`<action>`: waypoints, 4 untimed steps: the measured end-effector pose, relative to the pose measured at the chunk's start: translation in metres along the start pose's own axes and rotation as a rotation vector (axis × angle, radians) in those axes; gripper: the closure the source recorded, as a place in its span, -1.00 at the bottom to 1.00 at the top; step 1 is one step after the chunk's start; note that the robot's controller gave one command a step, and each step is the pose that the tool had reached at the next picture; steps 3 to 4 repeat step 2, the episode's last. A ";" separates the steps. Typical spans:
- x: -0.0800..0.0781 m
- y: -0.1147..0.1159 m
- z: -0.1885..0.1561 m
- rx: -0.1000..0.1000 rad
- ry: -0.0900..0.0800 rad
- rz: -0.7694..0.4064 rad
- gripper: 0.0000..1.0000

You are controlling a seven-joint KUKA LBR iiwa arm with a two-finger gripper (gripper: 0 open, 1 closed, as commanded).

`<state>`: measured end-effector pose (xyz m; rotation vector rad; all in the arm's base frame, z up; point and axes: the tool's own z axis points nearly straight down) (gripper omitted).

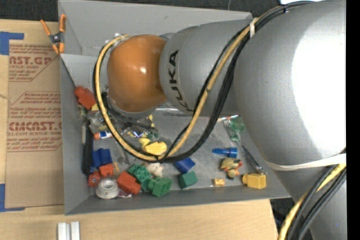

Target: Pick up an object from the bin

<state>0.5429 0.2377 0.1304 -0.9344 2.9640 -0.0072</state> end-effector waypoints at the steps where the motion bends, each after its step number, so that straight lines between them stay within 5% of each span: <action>1: 0.003 0.012 0.045 -0.002 0.006 0.058 -1.00; 2: 0.003 0.002 0.054 0.006 -0.026 -0.126 1.00; 4: 0.003 0.002 0.054 0.006 -0.026 -0.126 1.00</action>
Offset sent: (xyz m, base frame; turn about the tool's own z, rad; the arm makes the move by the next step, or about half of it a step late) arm -0.0057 -0.0020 -0.0604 -0.1271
